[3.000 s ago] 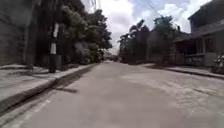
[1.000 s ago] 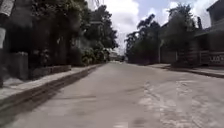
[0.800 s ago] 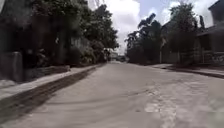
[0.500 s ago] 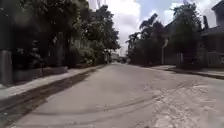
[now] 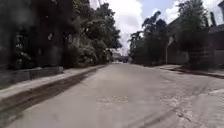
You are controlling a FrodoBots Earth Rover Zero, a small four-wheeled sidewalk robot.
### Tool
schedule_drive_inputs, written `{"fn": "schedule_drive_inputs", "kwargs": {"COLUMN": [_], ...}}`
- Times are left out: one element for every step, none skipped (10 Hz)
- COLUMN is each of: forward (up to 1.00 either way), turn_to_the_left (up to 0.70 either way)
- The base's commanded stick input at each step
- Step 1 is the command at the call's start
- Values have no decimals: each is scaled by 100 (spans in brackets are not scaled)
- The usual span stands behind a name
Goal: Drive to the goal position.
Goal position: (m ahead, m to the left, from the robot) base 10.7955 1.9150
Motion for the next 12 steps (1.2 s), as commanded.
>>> {"fn": "schedule_drive_inputs", "kwargs": {"forward": [100, 100, 100, 100, 100, 100, 100, 100, 100, 100, 100, 100], "turn_to_the_left": [0, 0, 0, -3, -6, -7, -7, -7, -8, -10, -12, -15]}}
